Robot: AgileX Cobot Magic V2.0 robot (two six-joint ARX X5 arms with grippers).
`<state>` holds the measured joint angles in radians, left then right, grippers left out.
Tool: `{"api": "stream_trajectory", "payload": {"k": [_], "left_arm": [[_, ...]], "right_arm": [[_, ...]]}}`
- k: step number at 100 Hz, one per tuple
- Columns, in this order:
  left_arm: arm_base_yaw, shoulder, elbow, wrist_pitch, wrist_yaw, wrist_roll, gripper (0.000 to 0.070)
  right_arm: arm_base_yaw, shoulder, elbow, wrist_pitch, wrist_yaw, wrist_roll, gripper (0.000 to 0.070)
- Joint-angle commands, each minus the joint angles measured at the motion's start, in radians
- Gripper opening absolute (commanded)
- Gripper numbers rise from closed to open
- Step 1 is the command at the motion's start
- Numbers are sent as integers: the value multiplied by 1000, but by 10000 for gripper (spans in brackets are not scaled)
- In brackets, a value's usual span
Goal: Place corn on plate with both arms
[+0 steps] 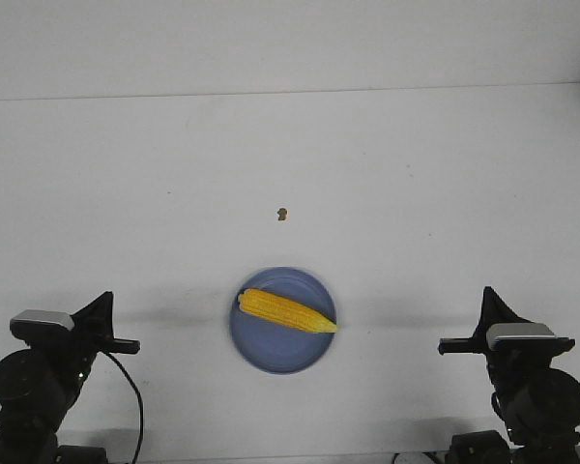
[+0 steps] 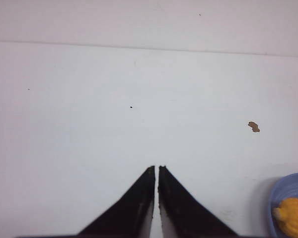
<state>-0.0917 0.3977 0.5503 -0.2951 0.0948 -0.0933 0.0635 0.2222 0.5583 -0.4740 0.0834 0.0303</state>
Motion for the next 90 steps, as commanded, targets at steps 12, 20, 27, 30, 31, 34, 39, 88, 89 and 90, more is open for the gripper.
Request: {"api": "stream_trajectory", "payload": {"k": [12,20,27,30,31,34,39,88,89,90], "left_arm": [[1,-2,10,11,-2,-2,12],[1,-3,10,11,-2,-2,11],[1,-3,10,11,-2,-2,12],[1,-3,10,11,-2,-2,12],[1,-3,10,11,-2,-2,12],[1,-3,10,11,-2,-2,12],[1,-3,10,11,-2,-2,12],[1,-26,7,35,-2,2,12],[1,-28,5,40,-2,2,12],[1,-30,3,47,-2,2,12]], "right_arm": [[-1,1,6,10,3,7,0],[-2,1,6,10,3,7,0],[-1,1,6,10,3,7,0],[-2,1,6,10,3,7,0],[-1,1,6,10,3,7,0],[-2,1,6,10,3,7,0],[-1,1,6,10,4,7,0],[-2,1,6,10,3,7,0],[-1,1,6,10,3,7,0],[-1,1,6,10,3,7,0]]}}
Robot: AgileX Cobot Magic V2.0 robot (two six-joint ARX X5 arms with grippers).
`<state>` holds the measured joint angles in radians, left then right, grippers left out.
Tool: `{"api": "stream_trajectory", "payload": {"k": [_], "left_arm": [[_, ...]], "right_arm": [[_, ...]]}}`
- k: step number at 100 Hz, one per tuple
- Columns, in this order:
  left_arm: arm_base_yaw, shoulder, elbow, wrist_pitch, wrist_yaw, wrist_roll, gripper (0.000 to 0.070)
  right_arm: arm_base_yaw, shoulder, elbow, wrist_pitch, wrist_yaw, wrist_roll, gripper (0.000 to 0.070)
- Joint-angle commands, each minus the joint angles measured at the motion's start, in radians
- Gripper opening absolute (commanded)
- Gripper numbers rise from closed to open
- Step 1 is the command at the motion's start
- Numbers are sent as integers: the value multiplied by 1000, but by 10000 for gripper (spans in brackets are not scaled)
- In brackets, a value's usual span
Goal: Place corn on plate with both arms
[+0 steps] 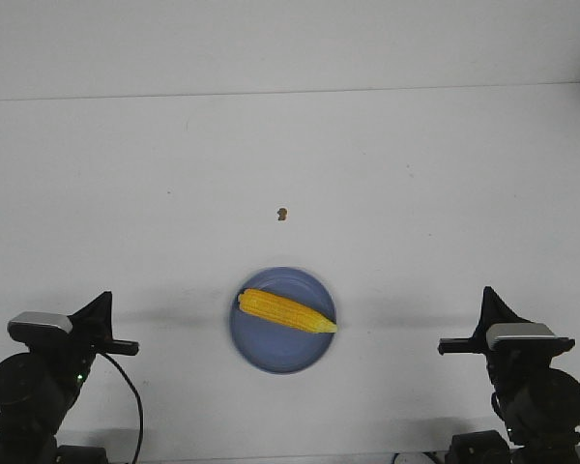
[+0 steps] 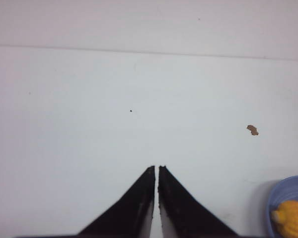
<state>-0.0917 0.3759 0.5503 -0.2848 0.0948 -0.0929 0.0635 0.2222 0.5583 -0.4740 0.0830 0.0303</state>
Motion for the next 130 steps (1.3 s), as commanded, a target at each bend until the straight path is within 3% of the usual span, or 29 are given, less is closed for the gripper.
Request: {"api": "stream_trajectory", "payload": {"k": [1,24,60,98,130], "left_arm": [[1,-10,1,45,-2,1,12],[22,-142,-146,229,-2,27,12],[51,-374,-388,287,-2,35,12],[52,-373,-503,426,-2,32,12],[52,-373,-536,468,-2,37,12]], "right_arm": [[-2,1,6,10,4,7,0],[-2,1,6,10,4,7,0],[-1,1,6,10,4,7,0],[-1,1,6,10,4,7,0],[-1,1,6,10,4,7,0]]}}
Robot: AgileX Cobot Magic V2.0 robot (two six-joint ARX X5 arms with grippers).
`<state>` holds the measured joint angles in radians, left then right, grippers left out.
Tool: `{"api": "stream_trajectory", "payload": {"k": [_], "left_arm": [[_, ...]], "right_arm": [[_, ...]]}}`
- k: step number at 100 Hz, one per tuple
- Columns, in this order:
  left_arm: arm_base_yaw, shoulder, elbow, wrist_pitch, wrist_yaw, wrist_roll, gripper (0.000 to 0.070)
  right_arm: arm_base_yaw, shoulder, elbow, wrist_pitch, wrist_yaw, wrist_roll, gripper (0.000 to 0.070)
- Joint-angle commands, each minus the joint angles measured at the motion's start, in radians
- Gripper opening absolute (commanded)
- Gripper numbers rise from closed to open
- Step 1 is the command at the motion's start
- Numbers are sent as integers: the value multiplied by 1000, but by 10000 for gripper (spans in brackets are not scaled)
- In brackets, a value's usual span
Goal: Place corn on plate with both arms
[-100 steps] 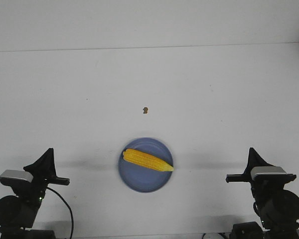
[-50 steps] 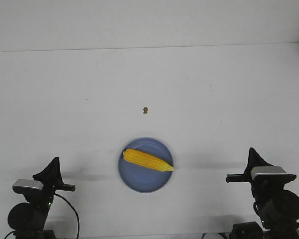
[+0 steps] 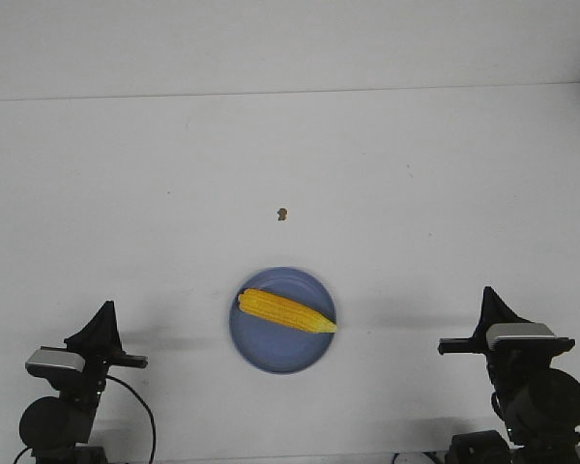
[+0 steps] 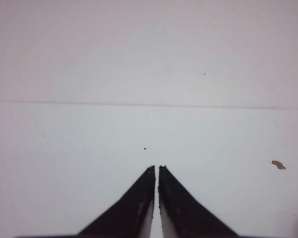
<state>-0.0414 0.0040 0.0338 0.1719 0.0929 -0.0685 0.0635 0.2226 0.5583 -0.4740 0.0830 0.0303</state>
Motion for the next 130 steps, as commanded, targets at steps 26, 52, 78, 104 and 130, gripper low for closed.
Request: {"api": "stream_trajectory", "payload": {"k": [26,52,78,104,130], "left_arm": [[2,-1,-19,10,2,-1,12],[2,-1,-19,10,2,-1,12],[2,-1,-19,10,2,-1,12],[2,-1,-19,10,2,-1,12],[2,-1,-19,10,2,-1,12]], "right_arm": [[-1,0,6,10,4,7,0],[-2,0,6,10,4,6,0],[-1,0,6,10,4,7,0],[-2,0,6,10,4,6,0],[-9,-56,-39,73,4,-8,0]]}}
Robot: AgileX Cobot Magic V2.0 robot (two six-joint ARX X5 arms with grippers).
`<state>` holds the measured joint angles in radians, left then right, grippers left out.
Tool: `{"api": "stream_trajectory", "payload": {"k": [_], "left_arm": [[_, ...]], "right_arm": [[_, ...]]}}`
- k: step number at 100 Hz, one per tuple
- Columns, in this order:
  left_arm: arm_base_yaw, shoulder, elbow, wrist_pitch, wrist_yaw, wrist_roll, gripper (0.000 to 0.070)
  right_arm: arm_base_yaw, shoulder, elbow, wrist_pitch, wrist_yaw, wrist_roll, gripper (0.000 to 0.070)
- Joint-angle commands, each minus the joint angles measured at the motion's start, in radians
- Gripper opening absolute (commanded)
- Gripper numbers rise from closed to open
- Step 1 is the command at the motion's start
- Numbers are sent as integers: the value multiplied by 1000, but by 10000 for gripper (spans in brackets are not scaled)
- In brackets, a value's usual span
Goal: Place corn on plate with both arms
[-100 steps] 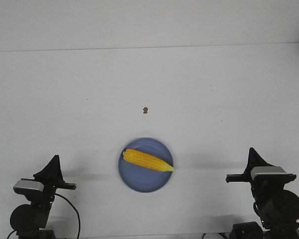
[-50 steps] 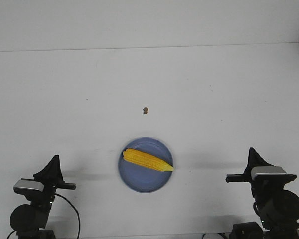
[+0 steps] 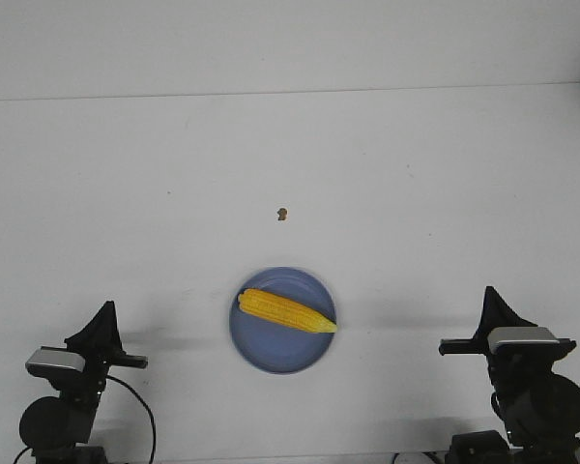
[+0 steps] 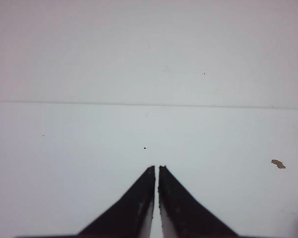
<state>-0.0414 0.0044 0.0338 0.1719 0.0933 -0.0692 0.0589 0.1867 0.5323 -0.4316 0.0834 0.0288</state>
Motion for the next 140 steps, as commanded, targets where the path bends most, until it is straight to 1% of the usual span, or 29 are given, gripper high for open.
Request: {"api": "stream_trajectory", "payload": {"k": [1,12,31,48,82,117,140], "left_arm": [[2,-2,-19,10,1,0,12],[2,-2,-19,10,1,0,12],[2,-2,-19,10,1,0,12],[2,-1,-19,10,1,0,12],[2,-1,-19,10,1,0,12],[2,-1,-19,10,1,0,12],[2,-1,-19,10,1,0,12]], "right_arm": [[-5,-25,-18,37,3,-6,0],[-21,-85,-82,123,3,-7,0],[-42,-189,-211,229,3,-6,0],[-59,-185,-297,291,-17,-6,0],[-60,-185,-449,455,-16,-5,0],[-60,-185,-516,560,-16,-5,0],[-60,-185,-520,558,-16,-6,0]]}}
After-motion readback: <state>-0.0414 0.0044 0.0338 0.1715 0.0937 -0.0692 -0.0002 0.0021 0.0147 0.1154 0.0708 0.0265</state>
